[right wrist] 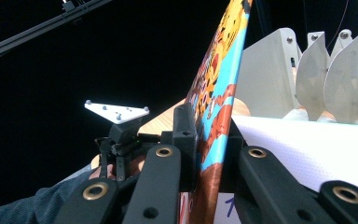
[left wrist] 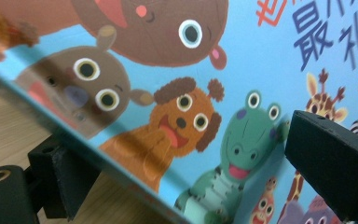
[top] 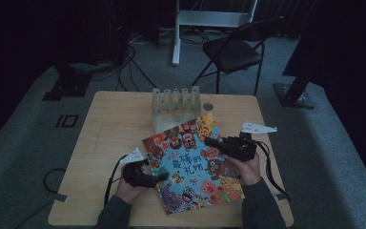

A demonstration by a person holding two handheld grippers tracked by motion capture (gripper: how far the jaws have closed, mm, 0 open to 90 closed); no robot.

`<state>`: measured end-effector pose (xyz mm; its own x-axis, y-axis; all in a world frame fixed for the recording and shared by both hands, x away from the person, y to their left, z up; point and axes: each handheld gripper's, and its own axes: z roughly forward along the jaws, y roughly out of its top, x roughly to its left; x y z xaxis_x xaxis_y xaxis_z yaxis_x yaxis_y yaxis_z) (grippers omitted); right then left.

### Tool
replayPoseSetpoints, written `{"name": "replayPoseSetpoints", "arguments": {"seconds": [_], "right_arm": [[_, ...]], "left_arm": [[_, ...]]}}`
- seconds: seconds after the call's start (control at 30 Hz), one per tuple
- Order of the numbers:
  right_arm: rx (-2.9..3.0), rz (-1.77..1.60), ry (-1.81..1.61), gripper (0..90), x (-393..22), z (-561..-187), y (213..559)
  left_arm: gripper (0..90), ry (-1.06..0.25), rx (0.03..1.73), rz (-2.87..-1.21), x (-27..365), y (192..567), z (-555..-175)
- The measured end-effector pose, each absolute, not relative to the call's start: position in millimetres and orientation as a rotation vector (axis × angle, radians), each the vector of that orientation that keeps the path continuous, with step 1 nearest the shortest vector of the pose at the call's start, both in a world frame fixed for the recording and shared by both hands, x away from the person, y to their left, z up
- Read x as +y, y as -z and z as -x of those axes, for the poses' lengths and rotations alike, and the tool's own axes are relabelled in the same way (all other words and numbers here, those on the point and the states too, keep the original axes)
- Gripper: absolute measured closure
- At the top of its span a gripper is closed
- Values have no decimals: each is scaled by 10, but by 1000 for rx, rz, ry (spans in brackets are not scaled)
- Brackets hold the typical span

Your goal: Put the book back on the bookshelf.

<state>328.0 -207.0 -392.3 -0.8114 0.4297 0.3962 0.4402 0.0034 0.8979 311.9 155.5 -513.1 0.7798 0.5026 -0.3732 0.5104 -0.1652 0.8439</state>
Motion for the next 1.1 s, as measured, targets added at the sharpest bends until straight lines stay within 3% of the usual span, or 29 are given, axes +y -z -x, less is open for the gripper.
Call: {"name": "replayPoseSetpoints", "arguments": {"seconds": [0.3,0.5,0.7,0.87,1.1], "right_arm": [[-2191,945,2009,826,-2131,-3324,3956],[-2235,884,1977,808,-2168,-3398,3971],[-2437,886,1910,690,-2084,-3413,3965],[-2663,991,1807,515,-1996,-3398,3887],[-2703,1045,1765,431,-2010,-3416,3986]], "left_arm": [[160,67,805,-1736,1558,5081,-3192],[220,12,793,-1757,1605,4991,-3169],[276,-43,798,-1752,1670,4918,-3154],[358,-94,785,-1720,1726,4844,-3127],[489,-218,740,-1697,1769,4654,-3046]]}}
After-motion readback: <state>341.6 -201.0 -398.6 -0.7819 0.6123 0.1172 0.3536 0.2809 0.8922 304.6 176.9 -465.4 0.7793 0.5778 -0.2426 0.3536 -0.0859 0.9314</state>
